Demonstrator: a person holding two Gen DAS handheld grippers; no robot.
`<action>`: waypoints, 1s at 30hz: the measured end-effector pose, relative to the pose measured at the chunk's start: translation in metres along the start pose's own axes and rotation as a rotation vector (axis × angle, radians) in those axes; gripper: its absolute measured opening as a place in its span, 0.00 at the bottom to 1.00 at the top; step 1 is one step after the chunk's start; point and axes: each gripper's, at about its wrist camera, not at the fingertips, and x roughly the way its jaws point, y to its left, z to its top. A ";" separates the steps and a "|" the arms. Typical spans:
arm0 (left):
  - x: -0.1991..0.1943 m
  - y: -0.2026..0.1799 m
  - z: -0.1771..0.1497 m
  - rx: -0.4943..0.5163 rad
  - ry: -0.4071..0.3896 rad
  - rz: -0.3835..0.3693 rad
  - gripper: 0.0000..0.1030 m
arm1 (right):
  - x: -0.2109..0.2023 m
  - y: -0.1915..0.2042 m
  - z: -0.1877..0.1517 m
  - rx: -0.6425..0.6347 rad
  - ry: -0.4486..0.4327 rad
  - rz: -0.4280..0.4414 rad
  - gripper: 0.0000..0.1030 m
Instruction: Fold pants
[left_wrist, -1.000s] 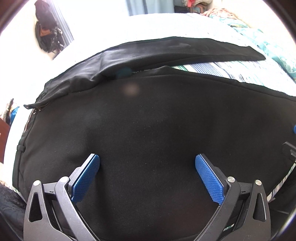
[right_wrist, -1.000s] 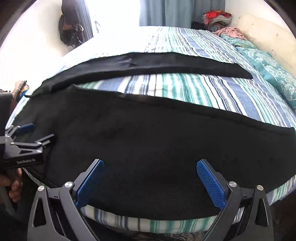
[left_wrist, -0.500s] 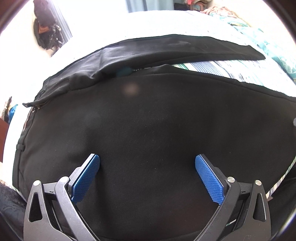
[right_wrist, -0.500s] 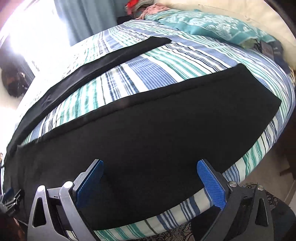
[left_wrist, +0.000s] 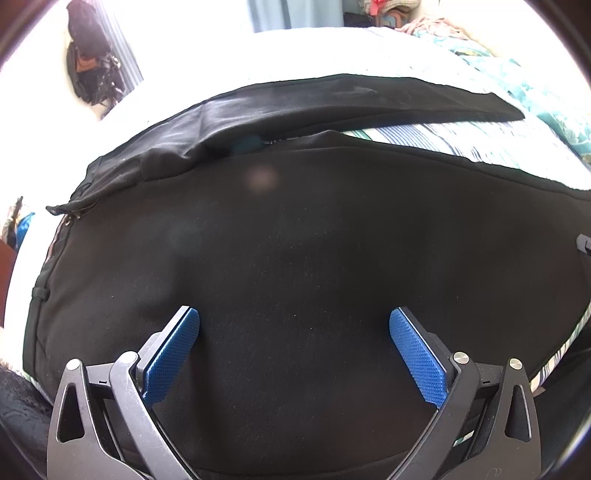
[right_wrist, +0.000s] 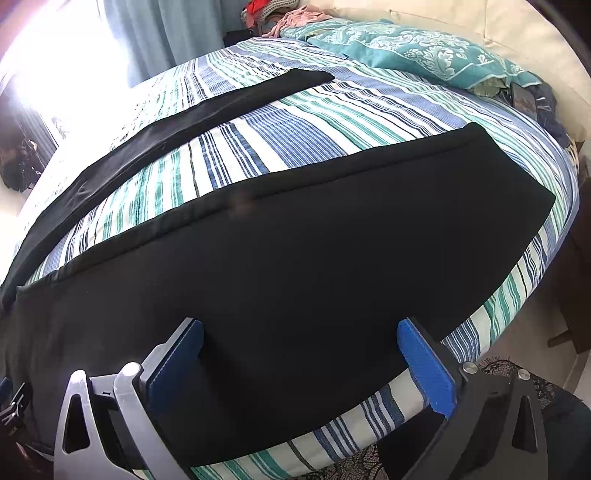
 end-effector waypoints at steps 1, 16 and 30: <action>0.000 0.000 0.000 0.000 0.000 0.000 1.00 | 0.000 0.000 0.000 0.002 0.001 0.000 1.00; -0.008 0.006 0.006 -0.029 0.025 -0.015 1.00 | -0.009 -0.002 -0.004 0.020 -0.007 0.000 1.00; 0.040 0.103 0.130 -0.230 -0.108 0.226 1.00 | -0.039 0.010 0.026 0.020 -0.172 0.222 1.00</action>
